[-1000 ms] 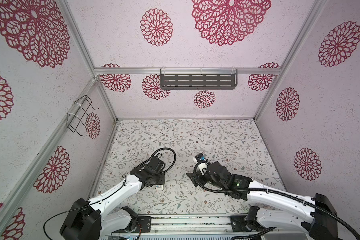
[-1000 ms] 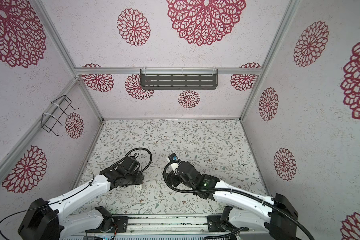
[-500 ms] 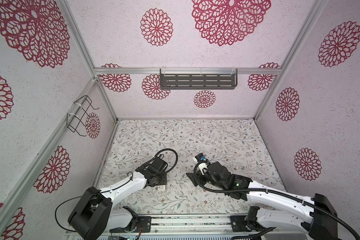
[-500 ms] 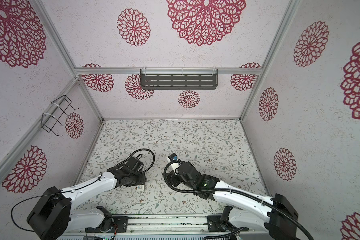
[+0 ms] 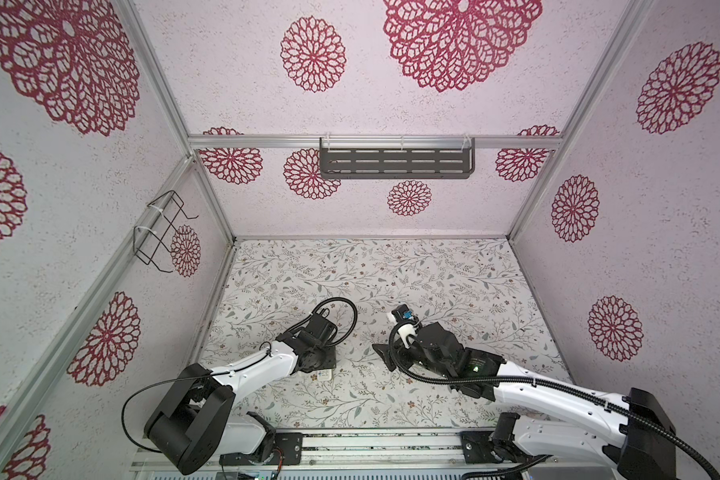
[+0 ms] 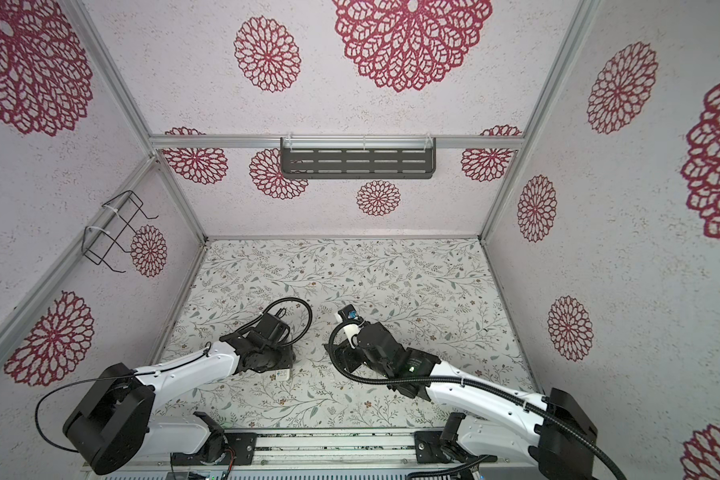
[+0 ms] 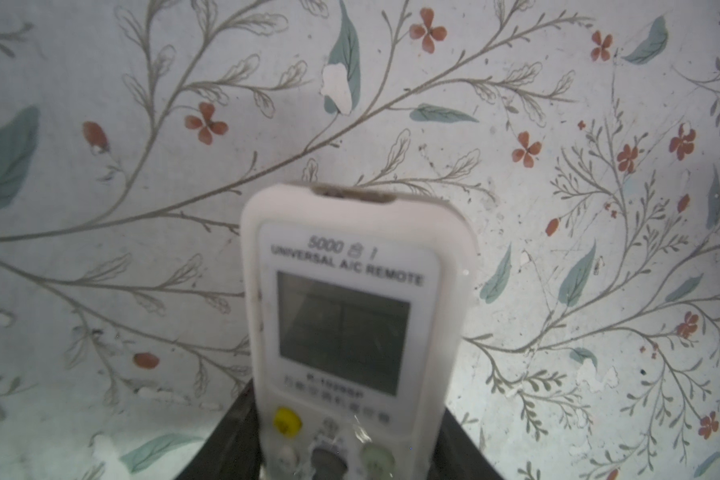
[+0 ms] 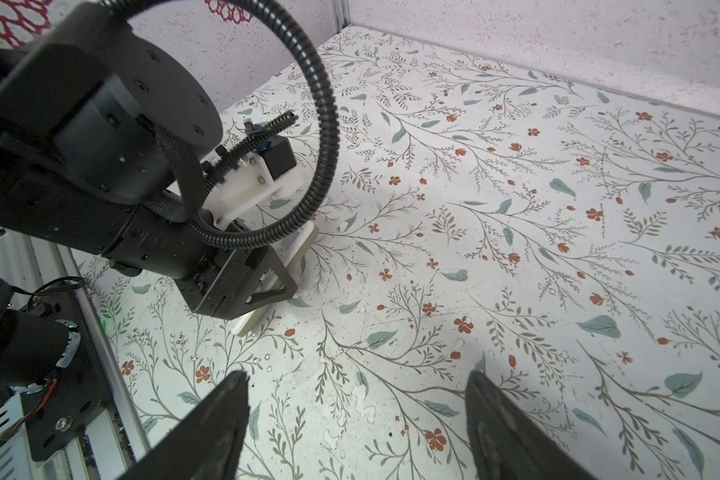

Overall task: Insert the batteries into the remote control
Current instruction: 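Lower the white remote with the left gripper onto the table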

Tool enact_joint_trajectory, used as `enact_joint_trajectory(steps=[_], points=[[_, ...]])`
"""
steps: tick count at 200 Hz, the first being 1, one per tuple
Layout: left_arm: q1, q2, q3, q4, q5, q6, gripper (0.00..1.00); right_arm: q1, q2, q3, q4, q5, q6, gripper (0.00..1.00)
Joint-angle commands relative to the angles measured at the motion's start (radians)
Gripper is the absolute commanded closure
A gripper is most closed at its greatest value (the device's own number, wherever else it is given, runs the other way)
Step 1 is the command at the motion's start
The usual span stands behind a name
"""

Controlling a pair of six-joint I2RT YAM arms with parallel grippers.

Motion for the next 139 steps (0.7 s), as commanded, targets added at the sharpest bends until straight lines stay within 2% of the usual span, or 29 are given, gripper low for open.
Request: enact_joint_trajectory(steps=[1,64,83,109,139], points=[[-0.003,0.015,-0.026,0.034,0.002,-0.013,0.71,-0.006,-0.025,-0.007,0.021,-0.008,0.024,0.17],[-0.003,0.032,-0.034,0.052,0.000,-0.016,0.68,-0.009,-0.035,-0.012,0.024,0.004,0.034,0.17],[-0.003,0.037,-0.033,0.053,-0.001,-0.015,0.62,-0.009,-0.045,-0.018,0.022,0.015,0.033,0.17],[-0.004,0.040,-0.034,0.057,-0.005,-0.015,0.60,-0.012,-0.062,-0.027,0.016,0.029,0.033,0.17],[-0.003,0.045,-0.034,0.058,-0.003,-0.018,0.52,-0.015,-0.080,-0.035,0.004,0.048,0.032,0.17]])
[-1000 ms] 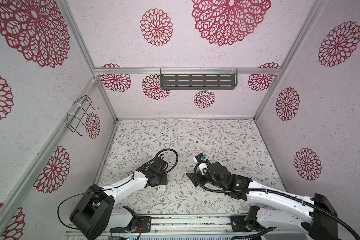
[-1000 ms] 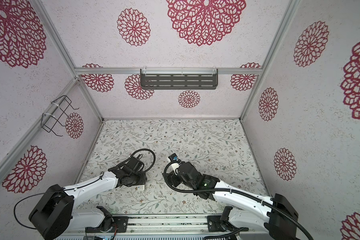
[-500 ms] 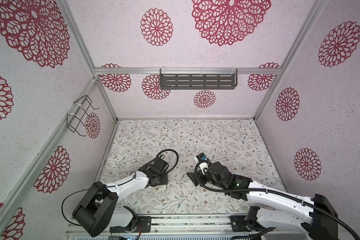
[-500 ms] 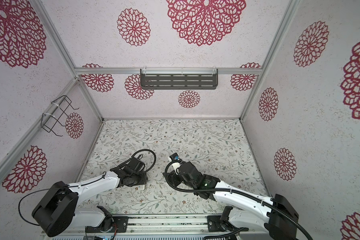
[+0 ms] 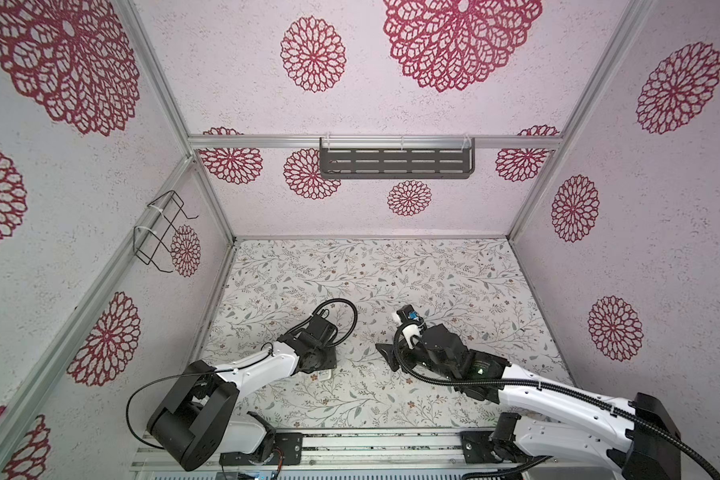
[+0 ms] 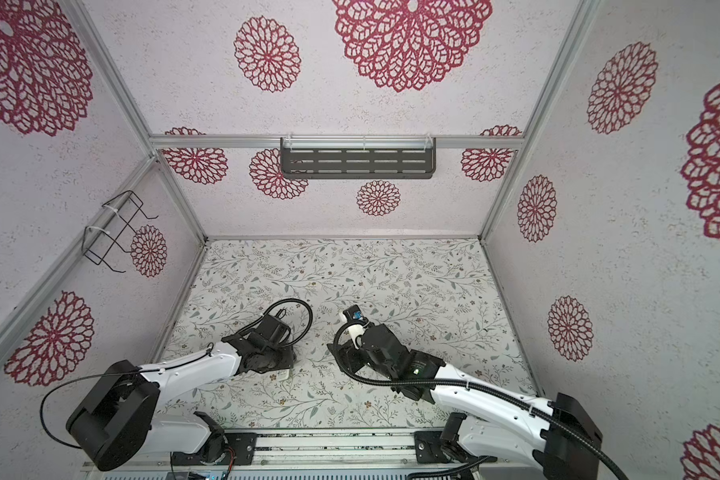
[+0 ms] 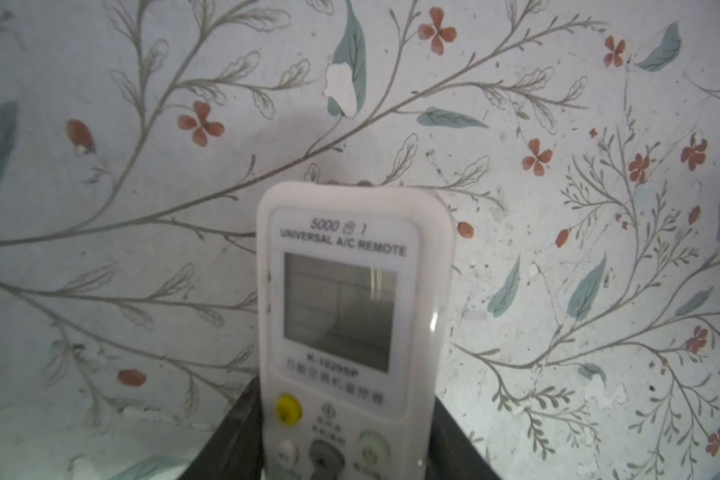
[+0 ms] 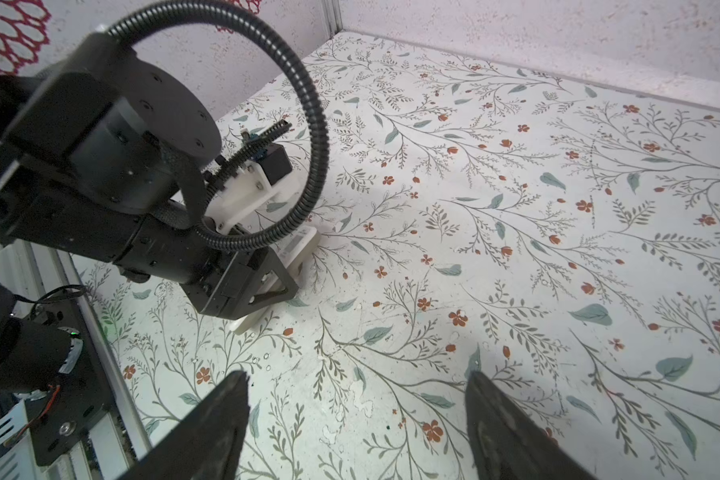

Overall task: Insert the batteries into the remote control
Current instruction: 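Lower the white remote with the left gripper onto the table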

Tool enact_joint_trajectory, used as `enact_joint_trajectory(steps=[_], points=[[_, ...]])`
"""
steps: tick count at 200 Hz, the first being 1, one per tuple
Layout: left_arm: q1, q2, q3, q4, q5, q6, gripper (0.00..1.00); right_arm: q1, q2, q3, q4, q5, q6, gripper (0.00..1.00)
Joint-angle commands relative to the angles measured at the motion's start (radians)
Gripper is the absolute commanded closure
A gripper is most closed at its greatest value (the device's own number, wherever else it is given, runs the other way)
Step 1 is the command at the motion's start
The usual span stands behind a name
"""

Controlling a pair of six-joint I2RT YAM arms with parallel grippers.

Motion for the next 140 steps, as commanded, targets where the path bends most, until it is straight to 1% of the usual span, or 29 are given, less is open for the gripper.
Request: enact_joint_trajectory(steps=[1,27,42,55,80,106,122,140], points=[[-0.003,0.024,-0.017,0.012,0.000,-0.003,0.52,-0.008,-0.035,-0.003,0.008,0.036,0.014,0.17],[-0.003,0.016,-0.017,0.008,-0.005,-0.006,0.52,-0.009,-0.069,-0.020,0.008,0.084,0.017,0.17],[-0.003,0.008,-0.015,0.004,-0.005,-0.008,0.48,-0.011,-0.101,-0.036,0.011,0.117,0.021,0.17],[-0.003,0.001,-0.014,-0.002,-0.006,-0.006,0.42,-0.012,-0.130,-0.051,0.013,0.146,0.023,0.17],[-0.002,-0.011,-0.008,-0.014,-0.013,-0.002,0.28,-0.015,-0.176,-0.078,0.012,0.190,0.030,0.17],[-0.003,-0.020,0.005,-0.020,-0.011,-0.004,0.20,-0.020,-0.206,-0.095,0.005,0.213,0.031,0.17],[-0.002,-0.027,0.018,-0.030,-0.009,-0.003,0.16,-0.024,-0.214,-0.101,-0.011,0.233,0.012,0.17],[-0.001,-0.041,0.036,-0.049,-0.009,0.002,0.07,-0.029,-0.209,-0.086,-0.084,0.301,-0.029,0.17]])
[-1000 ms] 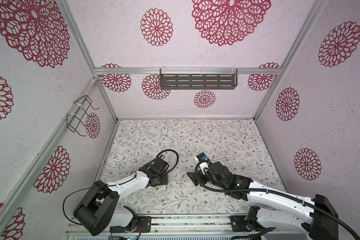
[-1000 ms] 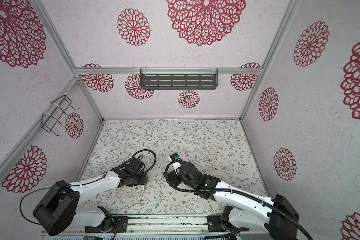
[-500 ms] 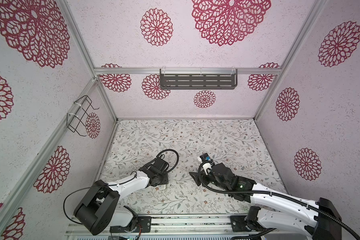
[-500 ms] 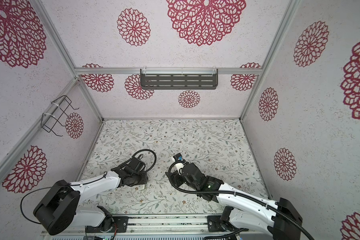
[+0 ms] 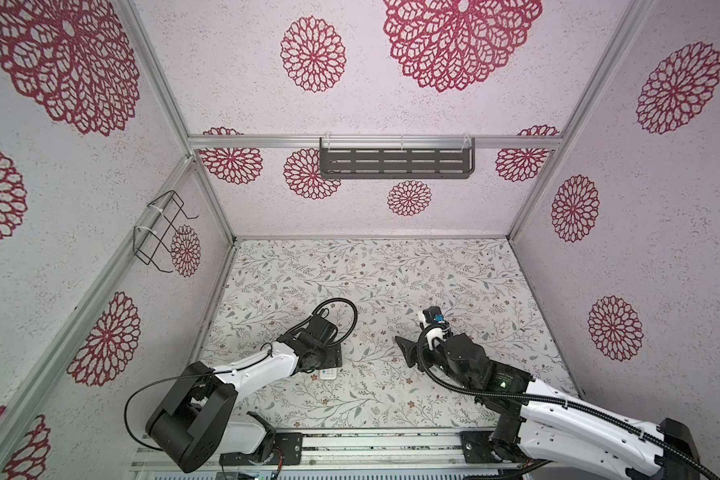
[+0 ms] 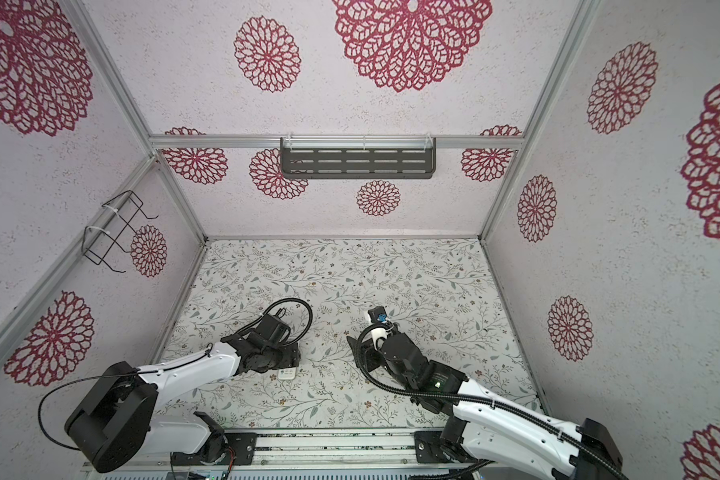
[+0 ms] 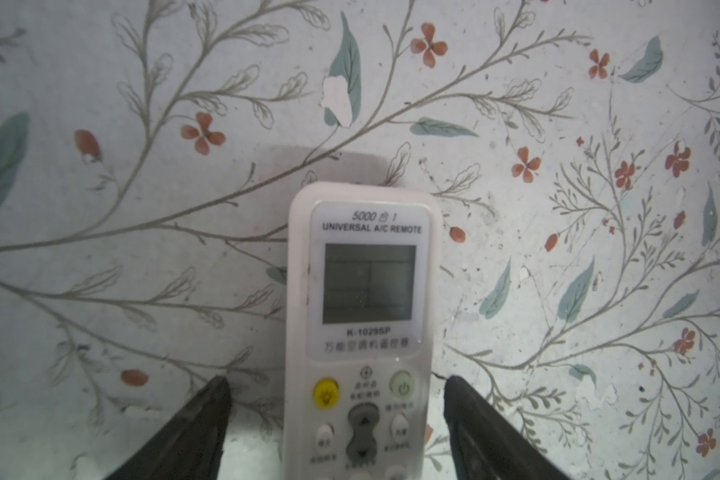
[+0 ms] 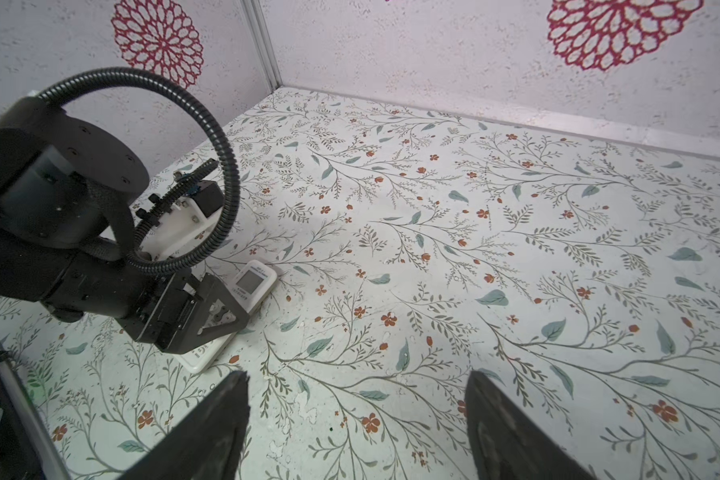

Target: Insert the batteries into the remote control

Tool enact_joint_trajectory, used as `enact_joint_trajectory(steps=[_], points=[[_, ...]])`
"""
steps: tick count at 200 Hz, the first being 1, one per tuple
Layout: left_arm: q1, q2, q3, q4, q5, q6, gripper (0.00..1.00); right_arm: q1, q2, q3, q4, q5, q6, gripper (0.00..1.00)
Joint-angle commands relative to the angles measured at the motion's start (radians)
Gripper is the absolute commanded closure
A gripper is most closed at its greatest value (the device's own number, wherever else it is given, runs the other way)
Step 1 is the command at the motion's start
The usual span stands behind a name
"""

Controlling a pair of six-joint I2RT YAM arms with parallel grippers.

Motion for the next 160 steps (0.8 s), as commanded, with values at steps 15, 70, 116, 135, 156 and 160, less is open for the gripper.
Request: enact_joint_trajectory(steps=[15,70,116,135,156,160], points=[[-0.001,-0.041,0.045,-0.056,-0.012,0.013,0.03,-0.015,0.008,0.040,-0.153,0.185,-0.075,0.02],[0.022,-0.082,0.085,-0.084,-0.067,0.021,0.03,-0.085,-0.010,0.004,-0.201,0.342,-0.137,0.01],[0.070,-0.101,0.146,-0.041,-0.183,0.031,0.03,-0.239,-0.135,-0.151,-0.007,0.407,-0.209,0.01],[0.090,-0.150,0.134,0.024,-0.242,0.048,0.03,-0.316,-0.207,-0.259,0.135,0.444,-0.234,0.01],[0.100,-0.217,0.092,0.076,-0.441,-0.009,0.03,-0.418,-0.282,-0.364,0.261,0.433,-0.209,0.01],[0.102,-0.226,0.086,0.082,-0.464,-0.007,0.03,-0.433,-0.293,-0.372,0.265,0.435,-0.204,0.01]])
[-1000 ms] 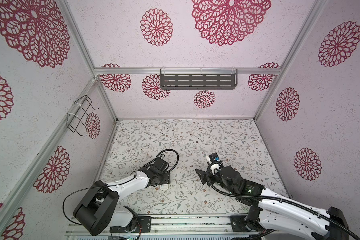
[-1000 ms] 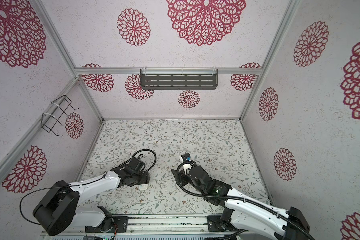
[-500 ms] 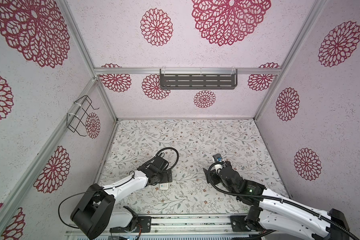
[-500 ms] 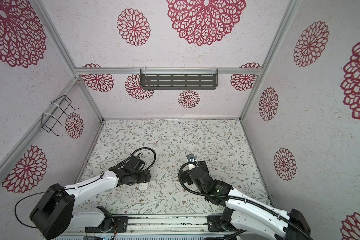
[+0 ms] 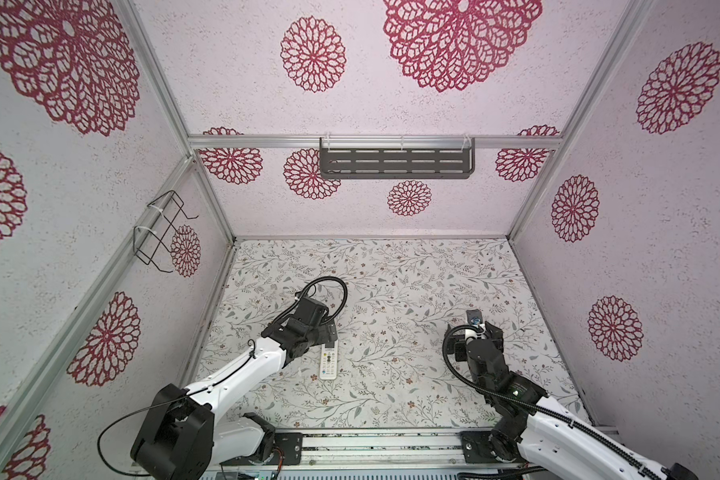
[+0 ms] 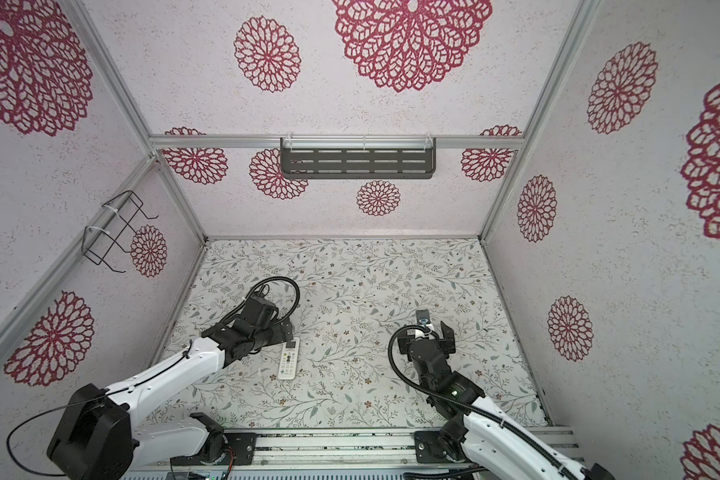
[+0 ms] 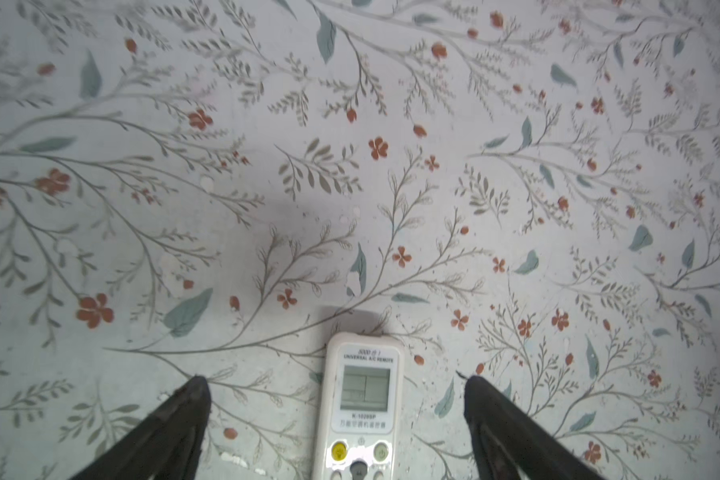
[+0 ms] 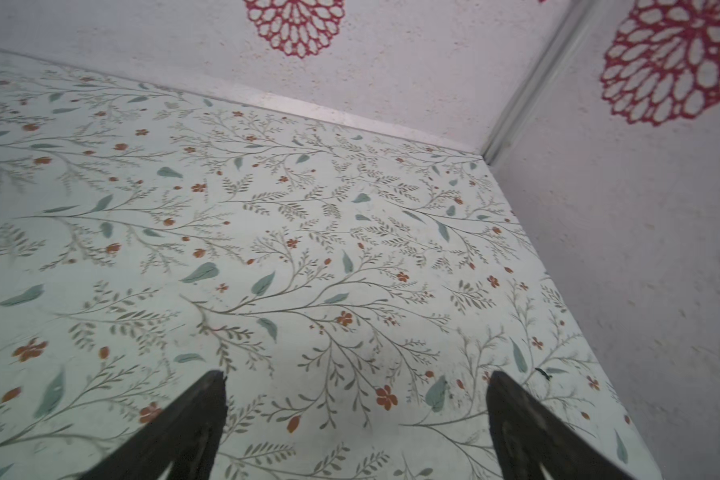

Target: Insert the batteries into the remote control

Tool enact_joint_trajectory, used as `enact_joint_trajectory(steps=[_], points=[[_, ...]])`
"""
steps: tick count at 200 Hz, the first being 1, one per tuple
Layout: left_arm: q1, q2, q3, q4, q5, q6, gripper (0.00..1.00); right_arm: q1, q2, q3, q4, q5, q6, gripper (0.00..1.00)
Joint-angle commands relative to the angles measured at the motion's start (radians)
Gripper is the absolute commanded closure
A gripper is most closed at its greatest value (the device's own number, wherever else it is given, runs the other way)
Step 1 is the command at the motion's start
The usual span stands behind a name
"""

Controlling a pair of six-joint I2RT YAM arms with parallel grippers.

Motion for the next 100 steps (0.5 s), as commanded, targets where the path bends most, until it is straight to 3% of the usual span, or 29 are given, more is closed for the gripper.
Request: enact_joint_trajectory(steps=[1,37,62,78,100], points=[[0.017,-0.066,-0.029,0.084,-0.225,-0.022,0.03,-0.084,-0.068,-0.066,0.190,0.050,-0.006,0.01],[0.088,-0.074,0.026,-0.031,-0.387,0.031,0.03,-0.161,-0.124,-0.183,0.413,0.049,-0.121,0.01],[0.155,-0.096,0.048,-0.088,-0.490,0.029,0.03,-0.212,-0.071,-0.315,0.694,-0.044,-0.235,0.01],[0.193,-0.124,0.013,-0.024,-0.490,0.060,0.03,-0.272,0.031,-0.360,0.867,-0.055,-0.247,0.01],[0.264,-0.157,-0.079,0.160,-0.415,0.149,0.03,-0.374,0.198,-0.306,0.915,-0.103,-0.194,0.01]])
